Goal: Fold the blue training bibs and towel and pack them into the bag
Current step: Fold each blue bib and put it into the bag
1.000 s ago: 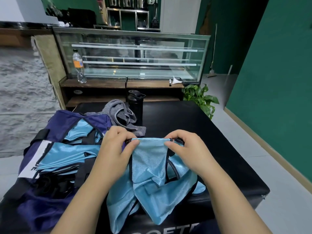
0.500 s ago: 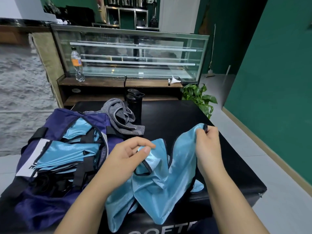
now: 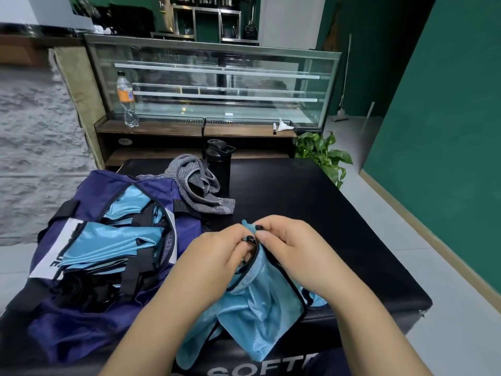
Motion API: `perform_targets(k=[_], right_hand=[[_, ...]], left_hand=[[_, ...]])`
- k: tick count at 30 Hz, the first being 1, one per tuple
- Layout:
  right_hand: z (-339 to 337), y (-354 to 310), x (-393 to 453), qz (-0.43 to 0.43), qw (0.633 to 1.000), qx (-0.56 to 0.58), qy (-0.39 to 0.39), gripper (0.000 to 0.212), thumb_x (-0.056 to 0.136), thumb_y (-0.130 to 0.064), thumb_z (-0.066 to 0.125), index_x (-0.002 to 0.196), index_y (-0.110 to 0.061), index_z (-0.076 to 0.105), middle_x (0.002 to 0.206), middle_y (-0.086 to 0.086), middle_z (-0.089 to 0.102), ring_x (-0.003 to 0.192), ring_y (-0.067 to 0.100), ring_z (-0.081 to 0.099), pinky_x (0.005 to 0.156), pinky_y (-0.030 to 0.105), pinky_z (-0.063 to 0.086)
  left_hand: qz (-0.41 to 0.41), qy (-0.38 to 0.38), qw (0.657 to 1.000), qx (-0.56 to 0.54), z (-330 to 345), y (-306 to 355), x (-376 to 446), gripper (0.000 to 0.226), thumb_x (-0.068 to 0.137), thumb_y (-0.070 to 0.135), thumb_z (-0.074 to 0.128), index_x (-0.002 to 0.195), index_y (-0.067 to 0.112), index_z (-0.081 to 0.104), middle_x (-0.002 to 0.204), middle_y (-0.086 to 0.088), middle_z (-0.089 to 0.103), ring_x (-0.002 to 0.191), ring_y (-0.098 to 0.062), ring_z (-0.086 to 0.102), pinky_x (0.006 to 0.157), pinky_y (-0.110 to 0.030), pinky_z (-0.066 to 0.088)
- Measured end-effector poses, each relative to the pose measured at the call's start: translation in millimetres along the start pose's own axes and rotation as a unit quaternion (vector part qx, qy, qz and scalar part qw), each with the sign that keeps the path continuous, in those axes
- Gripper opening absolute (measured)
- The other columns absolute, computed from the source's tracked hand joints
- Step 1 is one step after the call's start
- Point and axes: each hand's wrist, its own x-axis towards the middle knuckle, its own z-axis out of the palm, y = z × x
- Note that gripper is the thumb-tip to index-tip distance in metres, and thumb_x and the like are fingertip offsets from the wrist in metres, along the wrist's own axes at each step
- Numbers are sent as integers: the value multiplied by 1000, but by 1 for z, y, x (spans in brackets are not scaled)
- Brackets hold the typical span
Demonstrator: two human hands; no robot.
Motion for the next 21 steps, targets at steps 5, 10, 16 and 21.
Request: perform_targets(k=[5,10,16,21], right_hand=[[-1,-7,-2,-15,996,-80,-22,24,100,-20,43,104,-20,66,95,-3,69,89,14,62,84,41,49],[-4,-11,-7,-5,994,-100,-40,25,99,-23,41,97,-18,65,87,1,68,80,17,61,76,40,49],[-4,-8,-10,-5,996,-60,-61,19,93,-32,49,92,-24,67,70,-2,63,58,8,52,59,30,44],[-5,5,-5,-19,999,-4,-43,20,93,-36,56,91,-19,66,86,9,69,83,30,64,76,50,52]], left_hand=[[9,13,996,87,-1,6,2,20,96,39,46,79,29,44,69,7,55,75,-15,55,72,-33,41],[-16,37,994,100,-1,4,3,31,90,44,49,65,30,36,60,6,46,66,-13,45,66,-31,36],[18,64,992,109,2,-4,4,27,90,47,46,69,30,41,62,10,44,66,-9,43,63,-30,36],[91,123,986,72,13,-16,7,32,82,50,41,71,24,53,73,15,44,72,-7,45,63,-23,36]])
